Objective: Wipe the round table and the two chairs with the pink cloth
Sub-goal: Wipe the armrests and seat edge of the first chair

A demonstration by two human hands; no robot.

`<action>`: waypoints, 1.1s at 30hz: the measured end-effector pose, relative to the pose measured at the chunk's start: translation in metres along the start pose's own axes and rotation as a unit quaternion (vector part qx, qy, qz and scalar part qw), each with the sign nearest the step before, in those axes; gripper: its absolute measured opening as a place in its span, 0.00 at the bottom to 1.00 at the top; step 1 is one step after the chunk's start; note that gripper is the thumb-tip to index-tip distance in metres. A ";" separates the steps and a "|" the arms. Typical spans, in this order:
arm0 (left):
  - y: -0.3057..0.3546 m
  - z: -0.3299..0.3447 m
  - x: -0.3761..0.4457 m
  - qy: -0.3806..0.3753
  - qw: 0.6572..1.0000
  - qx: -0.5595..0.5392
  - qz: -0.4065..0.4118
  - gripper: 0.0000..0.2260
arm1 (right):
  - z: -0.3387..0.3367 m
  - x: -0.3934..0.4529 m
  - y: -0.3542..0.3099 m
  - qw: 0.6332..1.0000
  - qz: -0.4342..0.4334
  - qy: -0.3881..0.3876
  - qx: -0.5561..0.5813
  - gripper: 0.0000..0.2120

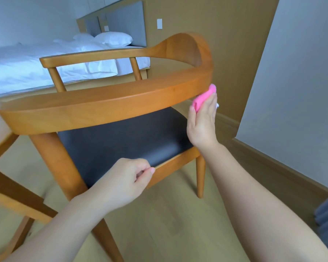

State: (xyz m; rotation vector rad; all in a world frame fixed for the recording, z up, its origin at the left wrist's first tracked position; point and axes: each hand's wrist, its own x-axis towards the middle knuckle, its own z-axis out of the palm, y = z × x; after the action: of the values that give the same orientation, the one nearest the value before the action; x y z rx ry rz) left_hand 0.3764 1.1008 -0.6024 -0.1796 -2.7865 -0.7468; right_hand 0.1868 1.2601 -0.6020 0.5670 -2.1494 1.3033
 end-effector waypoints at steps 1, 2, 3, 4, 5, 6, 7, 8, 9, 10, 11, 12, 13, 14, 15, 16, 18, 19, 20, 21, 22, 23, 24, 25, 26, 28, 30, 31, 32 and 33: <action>-0.001 -0.001 0.000 0.001 1.000 0.003 0.002 0.18 | 0.001 0.006 -0.006 1.000 -0.003 0.011 -0.002 0.31; -0.001 -0.002 -0.001 0.001 1.000 0.007 0.004 0.18 | 0.002 0.010 -0.011 1.000 -0.001 0.021 -0.003 0.33; -0.002 -0.002 -0.002 0.001 1.000 0.010 0.006 0.18 | 0.003 0.011 -0.014 1.000 0.003 0.027 -0.007 0.35; -0.002 -0.002 -0.002 0.001 1.000 0.011 0.008 0.18 | 0.004 0.011 -0.016 0.999 0.008 0.032 -0.014 0.37; -0.003 -0.003 -0.003 0.002 1.000 0.011 0.010 0.18 | 0.004 0.010 -0.016 0.999 0.009 0.037 -0.023 0.38; -0.003 -0.003 -0.004 0.002 1.000 0.011 0.013 0.18 | 0.005 0.008 -0.014 0.999 0.006 0.046 -0.027 0.38; -0.003 -0.004 -0.004 0.002 1.000 0.010 0.015 0.18 | 0.006 0.007 -0.013 0.998 -0.001 0.059 -0.027 0.36; -0.003 -0.005 -0.005 0.002 1.000 0.010 0.017 0.18 | 0.007 0.007 -0.010 0.997 -0.009 0.074 -0.024 0.34; -0.003 -0.006 -0.006 0.001 1.000 0.010 0.020 0.18 | 0.009 0.005 -0.007 0.996 -0.015 0.086 -0.021 0.31; -0.003 -0.007 -0.006 0.001 1.000 0.011 0.024 0.18 | 0.012 0.003 -0.004 0.996 -0.016 0.091 -0.019 0.30; -0.003 -0.008 -0.007 0.000 1.000 0.013 0.028 0.18 | 0.015 -0.001 0.000 0.996 -0.012 0.091 -0.017 0.29; -0.003 -0.009 -0.009 -0.002 0.999 0.014 0.032 0.17 | 0.018 -0.007 0.004 0.996 -0.003 0.088 -0.013 0.29; -0.002 -0.009 -0.010 -0.004 0.999 0.013 0.035 0.17 | 0.021 -0.013 0.009 0.996 0.007 0.084 -0.007 0.29; -0.002 -0.010 -0.012 -0.006 0.999 0.011 0.036 0.17 | 0.023 -0.020 0.014 0.997 0.016 0.081 0.001 0.30; -0.002 -0.011 -0.014 -0.007 0.999 0.010 0.037 0.17 | 0.024 -0.026 0.020 0.997 0.024 0.077 0.009 0.31; -0.001 -0.012 -0.017 -0.007 0.999 0.009 0.038 0.17 | 0.024 -0.032 0.026 0.997 0.031 0.069 0.017 0.31; -0.002 -0.014 -0.023 -0.007 0.999 0.011 0.045 0.17 | 0.023 -0.047 0.039 0.997 0.052 0.046 0.029 0.32; -0.002 -0.014 -0.026 -0.007 0.999 0.014 0.049 0.17 | 0.023 -0.056 0.045 0.996 0.073 0.028 0.032 0.32; -0.003 -0.014 -0.029 -0.010 0.999 0.017 0.051 0.17 | 0.025 -0.066 0.051 0.994 0.102 0.010 0.034 0.32; -0.003 -0.013 -0.033 -0.015 0.998 0.017 0.051 0.18 | 0.026 -0.077 0.054 0.990 0.134 -0.005 0.035 0.31; -0.004 -0.011 -0.036 -0.021 0.998 0.017 0.048 0.18 | 0.029 -0.086 0.056 0.986 0.163 -0.017 0.037 0.31; -0.006 -0.010 -0.039 -0.027 0.999 0.015 0.044 0.18 | 0.033 -0.095 0.055 0.982 0.182 -0.022 0.040 0.30; -0.007 -0.009 -0.043 -0.034 0.999 0.011 0.039 0.18 | 0.037 -0.103 0.054 0.980 0.193 -0.023 0.045 0.29; -0.009 -0.009 -0.047 -0.040 0.999 0.006 0.034 0.18 | 0.042 -0.110 0.050 0.978 0.201 -0.023 0.053 0.28; -0.011 -0.010 -0.051 -0.045 0.999 0.002 0.028 0.17 | 0.048 -0.116 0.046 0.975 0.212 -0.024 0.063 0.27; -0.017 -0.011 -0.059 -0.050 0.999 0.004 0.018 0.17 | 0.060 -0.123 0.036 0.967 0.240 -0.027 0.083 0.28; -0.023 -0.013 -0.067 -0.047 0.999 0.008 0.010 0.17 | 0.068 -0.125 0.028 0.960 0.261 -0.023 0.099 0.31; -0.025 -0.014 -0.071 -0.045 0.999 0.011 0.008 0.17 | 0.071 -0.125 0.025 0.958 0.267 -0.021 0.104 0.32; -0.027 -0.014 -0.074 -0.044 0.999 0.015 0.008 0.17 | 0.074 -0.127 0.022 0.957 0.271 -0.020 0.106 0.33; -0.029 -0.014 -0.077 -0.043 0.999 0.018 0.008 0.17 | 0.077 -0.130 0.019 0.956 0.273 -0.022 0.106 0.34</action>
State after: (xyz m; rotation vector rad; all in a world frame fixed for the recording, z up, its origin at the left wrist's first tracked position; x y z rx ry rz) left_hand 0.4484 1.0649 -0.6253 -0.2324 -2.8737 -0.7005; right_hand 0.2544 1.2081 -0.7279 0.0695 -2.3076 1.8413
